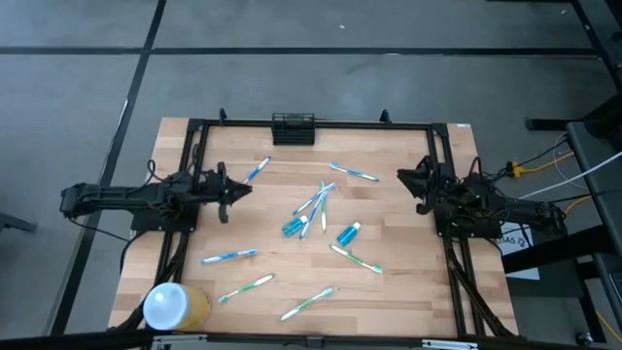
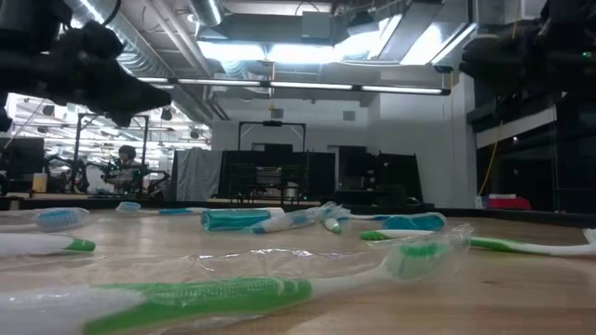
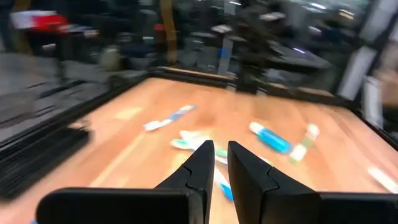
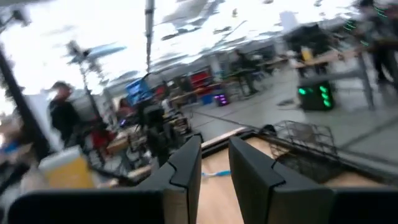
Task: Pick & Place toothbrushing station
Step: Put the blue toothbrush into the wire organizer
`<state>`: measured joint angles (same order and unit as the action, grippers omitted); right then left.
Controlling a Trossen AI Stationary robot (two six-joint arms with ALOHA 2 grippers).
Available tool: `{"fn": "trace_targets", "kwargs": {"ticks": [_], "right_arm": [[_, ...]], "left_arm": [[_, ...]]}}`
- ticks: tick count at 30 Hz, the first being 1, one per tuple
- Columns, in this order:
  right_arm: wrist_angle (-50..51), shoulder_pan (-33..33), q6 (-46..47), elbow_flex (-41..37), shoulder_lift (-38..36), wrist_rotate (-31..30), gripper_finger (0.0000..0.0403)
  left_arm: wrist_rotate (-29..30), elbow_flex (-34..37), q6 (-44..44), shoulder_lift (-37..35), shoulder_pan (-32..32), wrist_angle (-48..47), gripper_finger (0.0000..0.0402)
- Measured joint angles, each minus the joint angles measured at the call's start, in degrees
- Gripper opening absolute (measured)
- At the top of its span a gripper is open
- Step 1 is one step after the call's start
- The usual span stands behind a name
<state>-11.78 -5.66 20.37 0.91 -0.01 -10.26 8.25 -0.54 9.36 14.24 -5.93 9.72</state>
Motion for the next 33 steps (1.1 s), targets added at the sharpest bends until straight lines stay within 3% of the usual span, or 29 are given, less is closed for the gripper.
{"fn": "trace_targets", "kwargs": {"ticks": [2, 5, 10, 14, 17, 20, 23, 25, 30, 31, 33], "right_arm": [[0.3, 0.0, 2.8, 0.0, 0.3, 1.2, 0.0084], [-1.0, 0.1, 7.3, 0.0, 1.1, 6.9, 0.0084], [-15.2, 2.3, 16.3, 0.0, 3.5, 17.2, 0.0084], [-32.5, 6.9, 16.2, 0.0, 5.6, 16.2, 0.0084], [-43.1, 10.9, 12.2, 0.4, 7.7, 12.8, 0.0084], [-44.6, 14.4, 6.3, 4.2, 10.0, 9.1, 0.0084], [-34.4, 16.7, 2.0, 12.3, 14.2, 3.1, 0.0084], [-20.0, 17.2, 1.1, 21.0, 18.3, 0.6, 0.0084], [36.4, 16.2, 6.9, 47.8, 34.1, -7.2, 0.0084], [45.0, 15.7, 7.7, 52.1, 38.0, -8.4, 0.0084], [59.3, 14.7, 7.5, 58.1, 44.5, -7.4, 0.0084]], "left_arm": [[1.6, 0.0, 3.3, 1.9, 0.0, 2.0, 0.0040], [-3.1, 0.0, 7.5, 4.6, 0.0, 9.0, 0.0040], [-12.7, 0.0, 13.3, 9.3, 2.7, 31.2, 0.0040], [-9.7, -3.2, 9.7, 13.0, 8.8, 45.2, 0.0035], [-6.3, -9.1, 4.4, 16.1, 13.5, 47.2, 0.0029], [-2.6, -17.5, -0.1, 19.9, 16.5, 46.8, 0.0025], [1.0, -28.5, -6.0, 23.6, 17.9, 38.5, 0.0025], [9.5, -37.8, -10.6, 25.5, 18.6, 22.9, 0.0026], [53.4, -62.7, -9.3, 37.0, 21.5, -23.0, 0.0024], [60.6, -66.2, -6.4, 39.7, 22.0, -31.0, 0.0022], [68.3, -71.8, 1.9, 44.7, 22.4, -44.8, 0.0017]]}}
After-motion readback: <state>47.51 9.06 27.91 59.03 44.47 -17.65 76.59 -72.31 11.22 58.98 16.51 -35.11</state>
